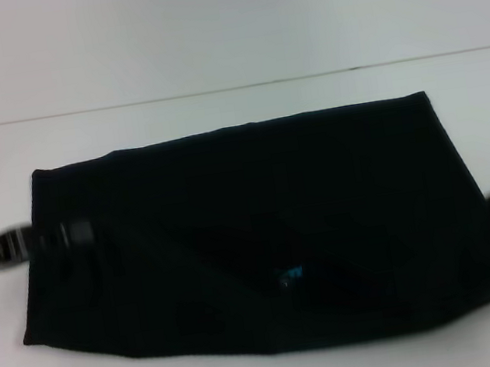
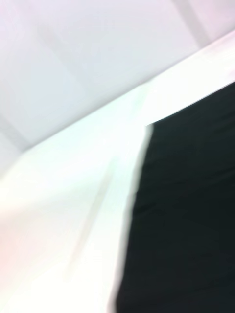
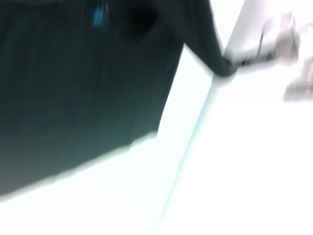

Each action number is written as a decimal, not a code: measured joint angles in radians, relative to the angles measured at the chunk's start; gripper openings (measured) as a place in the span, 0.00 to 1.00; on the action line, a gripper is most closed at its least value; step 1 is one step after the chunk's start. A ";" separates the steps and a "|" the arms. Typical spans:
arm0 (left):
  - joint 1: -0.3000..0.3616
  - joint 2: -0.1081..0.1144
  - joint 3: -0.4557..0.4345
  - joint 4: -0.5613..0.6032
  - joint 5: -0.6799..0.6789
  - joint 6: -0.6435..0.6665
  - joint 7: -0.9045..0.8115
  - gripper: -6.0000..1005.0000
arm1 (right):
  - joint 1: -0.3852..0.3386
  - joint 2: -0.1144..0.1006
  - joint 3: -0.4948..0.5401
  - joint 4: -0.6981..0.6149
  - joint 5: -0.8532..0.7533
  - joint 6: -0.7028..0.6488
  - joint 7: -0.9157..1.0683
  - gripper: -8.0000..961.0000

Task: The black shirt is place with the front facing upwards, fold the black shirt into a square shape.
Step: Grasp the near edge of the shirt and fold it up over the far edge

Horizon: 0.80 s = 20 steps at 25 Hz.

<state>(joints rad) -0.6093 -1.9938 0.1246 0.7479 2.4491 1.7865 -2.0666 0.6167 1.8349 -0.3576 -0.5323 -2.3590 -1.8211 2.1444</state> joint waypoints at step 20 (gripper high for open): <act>0.005 -0.085 -0.006 -0.279 -0.437 -0.640 0.201 0.08 | 0.075 0.253 0.047 0.159 0.496 0.811 -0.373 0.06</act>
<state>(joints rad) -0.6047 -2.0793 0.1182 0.4692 2.0124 1.1461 -1.8657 0.6914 2.0881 -0.3105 -0.3733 -1.8634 -1.0099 1.7710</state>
